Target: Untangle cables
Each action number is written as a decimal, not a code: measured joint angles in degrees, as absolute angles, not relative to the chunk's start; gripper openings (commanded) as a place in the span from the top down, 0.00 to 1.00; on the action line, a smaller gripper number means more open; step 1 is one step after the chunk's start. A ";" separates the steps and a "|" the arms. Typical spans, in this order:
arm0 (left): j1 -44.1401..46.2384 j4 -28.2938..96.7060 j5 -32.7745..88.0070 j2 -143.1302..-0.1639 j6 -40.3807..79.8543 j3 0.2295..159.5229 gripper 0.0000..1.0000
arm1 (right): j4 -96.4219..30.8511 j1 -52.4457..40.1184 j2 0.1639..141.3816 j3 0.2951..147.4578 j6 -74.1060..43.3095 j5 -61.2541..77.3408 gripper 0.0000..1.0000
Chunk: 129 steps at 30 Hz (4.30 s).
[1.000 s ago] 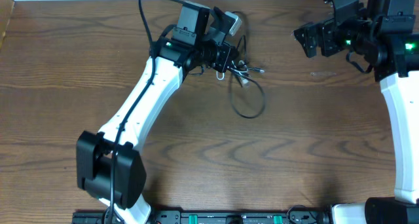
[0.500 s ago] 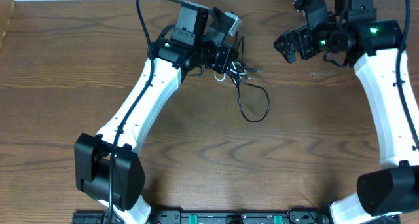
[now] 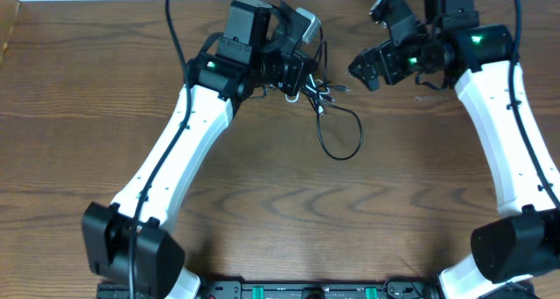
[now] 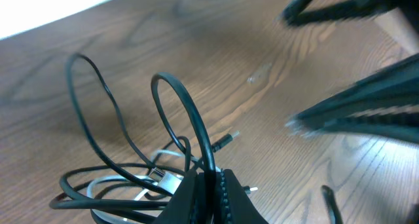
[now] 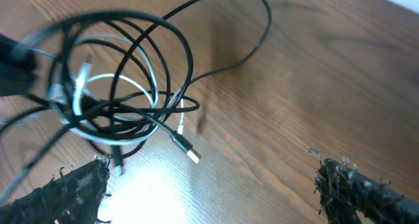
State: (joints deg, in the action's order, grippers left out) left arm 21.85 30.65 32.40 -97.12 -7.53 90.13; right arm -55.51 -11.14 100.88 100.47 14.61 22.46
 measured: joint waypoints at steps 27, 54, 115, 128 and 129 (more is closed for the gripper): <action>21.85 31.59 32.36 -90.67 -7.53 90.13 0.92 | -50.33 -20.47 109.51 100.47 14.55 24.08 0.10; 21.82 31.53 32.36 -89.76 -7.53 90.13 0.93 | -46.85 -20.67 110.43 100.47 12.95 23.79 0.01; 21.80 30.20 38.11 -89.78 -7.53 90.13 0.93 | -40.21 -15.94 110.30 100.47 7.49 27.24 0.99; 21.80 30.17 37.54 -89.56 -7.55 90.13 0.92 | -47.00 -7.94 103.88 100.47 7.84 19.53 0.99; 21.80 30.17 37.54 -89.56 -7.55 90.13 0.93 | -47.64 -7.79 102.56 100.47 8.21 18.50 0.99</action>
